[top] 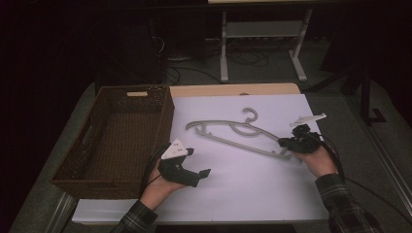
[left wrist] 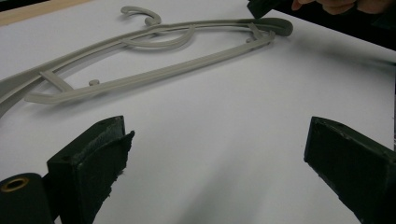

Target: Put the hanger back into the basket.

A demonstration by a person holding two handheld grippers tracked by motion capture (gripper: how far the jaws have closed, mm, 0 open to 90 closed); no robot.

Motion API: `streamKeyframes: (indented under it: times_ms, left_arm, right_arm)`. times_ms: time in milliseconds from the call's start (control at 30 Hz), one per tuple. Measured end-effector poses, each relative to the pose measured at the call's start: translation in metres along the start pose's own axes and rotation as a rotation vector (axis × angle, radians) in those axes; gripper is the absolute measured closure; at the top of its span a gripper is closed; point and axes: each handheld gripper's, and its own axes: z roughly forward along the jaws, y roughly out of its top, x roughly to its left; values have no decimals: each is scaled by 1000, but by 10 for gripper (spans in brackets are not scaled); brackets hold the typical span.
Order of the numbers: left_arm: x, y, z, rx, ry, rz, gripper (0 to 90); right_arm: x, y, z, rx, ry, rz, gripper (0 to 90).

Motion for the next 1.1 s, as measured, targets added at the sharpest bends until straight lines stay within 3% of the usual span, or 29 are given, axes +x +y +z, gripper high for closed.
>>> streamKeyframes:
  times_ms: [233,400,433,500,733,1100]
  left_arm:
    - [0,0,0,0,0,1,59]
    - [0,0,0,0,1,-1,59]
    - [1,0,0,-3,1,-3,59]
    - [1,0,0,-4,-1,-3,59]
    - [1,0,0,-7,-4,-6,59]
    - [1,0,0,-5,-4,-6,59]
  right_arm:
    - [30,26,35,-10,135,-48,822]
    - [42,41,55,-13,176,-72,766]
    - [46,48,69,-22,207,-99,742]
    - [48,52,80,-16,227,-114,725]
    - [55,61,104,39,240,-175,716]
    - [58,62,110,48,256,-210,771]
